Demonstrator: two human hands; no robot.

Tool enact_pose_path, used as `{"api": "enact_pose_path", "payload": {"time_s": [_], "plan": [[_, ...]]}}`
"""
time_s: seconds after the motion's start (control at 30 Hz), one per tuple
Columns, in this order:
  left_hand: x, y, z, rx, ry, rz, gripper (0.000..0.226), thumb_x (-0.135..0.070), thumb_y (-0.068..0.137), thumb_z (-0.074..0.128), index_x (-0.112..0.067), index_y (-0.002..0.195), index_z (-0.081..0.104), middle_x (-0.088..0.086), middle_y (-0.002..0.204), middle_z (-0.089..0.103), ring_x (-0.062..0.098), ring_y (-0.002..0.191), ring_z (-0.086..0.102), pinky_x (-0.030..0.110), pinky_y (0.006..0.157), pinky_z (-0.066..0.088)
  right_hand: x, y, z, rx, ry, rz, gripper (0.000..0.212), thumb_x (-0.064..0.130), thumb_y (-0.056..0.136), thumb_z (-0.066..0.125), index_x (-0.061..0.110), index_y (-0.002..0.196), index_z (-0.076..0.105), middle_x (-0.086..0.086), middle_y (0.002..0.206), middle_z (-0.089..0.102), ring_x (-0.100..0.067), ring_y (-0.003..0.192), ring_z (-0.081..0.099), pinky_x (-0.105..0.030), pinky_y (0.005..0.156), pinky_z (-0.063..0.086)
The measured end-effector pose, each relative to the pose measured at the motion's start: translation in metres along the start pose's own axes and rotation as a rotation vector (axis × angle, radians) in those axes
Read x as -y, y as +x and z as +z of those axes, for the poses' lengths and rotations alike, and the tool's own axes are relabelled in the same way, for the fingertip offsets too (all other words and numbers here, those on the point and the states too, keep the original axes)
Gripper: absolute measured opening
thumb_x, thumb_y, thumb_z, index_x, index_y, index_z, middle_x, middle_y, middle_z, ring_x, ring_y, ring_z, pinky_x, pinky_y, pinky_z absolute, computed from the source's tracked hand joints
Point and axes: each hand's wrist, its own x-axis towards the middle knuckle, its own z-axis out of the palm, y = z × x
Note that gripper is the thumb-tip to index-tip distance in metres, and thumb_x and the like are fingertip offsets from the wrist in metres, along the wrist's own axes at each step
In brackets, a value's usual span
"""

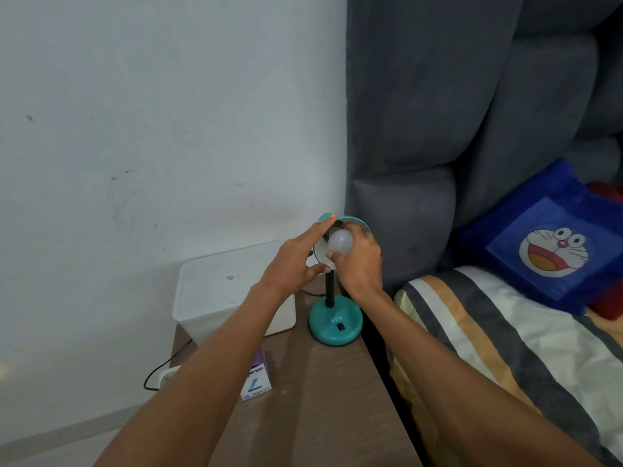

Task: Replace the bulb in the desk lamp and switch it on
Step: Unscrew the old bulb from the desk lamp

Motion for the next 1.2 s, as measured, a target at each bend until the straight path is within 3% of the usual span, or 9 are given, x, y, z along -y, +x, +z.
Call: {"api": "enact_pose_path", "payload": {"time_s": [0.17,0.33,0.5,0.67,0.8,0.97,1.2], "plan": [[0.0,0.0,0.001,-0.002,0.007,0.009,0.103,-0.013,0.081,0.087,-0.034,0.162,0.026,-0.005,0.161,0.044,0.019,0.137,0.054,0.032,0.109,0.052,-0.001,0.004,-0.001,0.018,0.101,0.06,0.054,0.003,0.077,0.077,0.025,0.124,0.062,-0.006,0.12,0.064,-0.025,0.111,0.061,-0.037,0.094,0.054],[-0.001,0.001,0.002,0.006,0.0,0.013,0.103,-0.012,0.08,0.087,-0.034,0.162,0.027,-0.005,0.161,0.044,0.018,0.138,0.053,0.029,0.11,0.05,0.001,0.002,-0.004,-0.007,0.172,0.073,0.035,0.021,0.085,0.076,0.022,0.12,0.068,0.0,0.113,0.069,-0.016,0.102,0.063,-0.02,0.084,0.046],[-0.002,0.0,0.003,0.006,0.005,0.01,0.104,-0.011,0.08,0.087,-0.033,0.162,0.027,-0.005,0.161,0.044,0.018,0.139,0.052,0.032,0.112,0.049,0.003,-0.001,-0.006,-0.045,0.122,0.083,0.044,0.023,0.083,0.078,0.015,0.124,0.063,-0.007,0.115,0.069,-0.024,0.103,0.065,-0.024,0.081,0.045],[-0.006,0.0,0.002,-0.002,0.0,0.014,0.105,-0.011,0.078,0.088,-0.034,0.161,0.028,-0.003,0.159,0.046,0.017,0.14,0.052,0.037,0.115,0.045,0.005,-0.006,-0.007,-0.05,0.076,0.072,0.051,0.02,0.078,0.083,0.023,0.125,0.064,-0.008,0.118,0.067,-0.025,0.106,0.064,-0.033,0.089,0.053],[-0.007,-0.001,0.003,-0.008,-0.001,0.005,0.103,-0.012,0.08,0.088,-0.035,0.161,0.028,-0.003,0.158,0.047,0.016,0.139,0.053,0.039,0.115,0.046,0.006,-0.007,-0.01,-0.016,0.091,0.104,0.055,0.013,0.081,0.081,0.019,0.131,0.059,-0.006,0.125,0.065,-0.023,0.113,0.062,-0.026,0.088,0.047],[-0.009,-0.002,0.001,-0.014,-0.003,-0.006,0.105,-0.012,0.078,0.088,-0.037,0.161,0.028,-0.003,0.158,0.048,0.017,0.139,0.053,0.038,0.114,0.047,0.003,-0.003,-0.01,0.01,0.066,0.129,0.064,0.014,0.075,0.086,0.017,0.131,0.057,-0.008,0.121,0.065,-0.027,0.111,0.063,-0.031,0.087,0.05],[-0.007,-0.001,0.003,-0.007,-0.008,-0.006,0.105,-0.012,0.079,0.088,-0.036,0.161,0.027,-0.003,0.157,0.049,0.018,0.137,0.055,0.039,0.114,0.047,0.0,0.0,-0.008,0.058,0.106,0.137,0.056,-0.001,0.084,0.067,0.026,0.132,0.056,-0.011,0.126,0.059,-0.029,0.114,0.059,-0.033,0.092,0.051]]}}
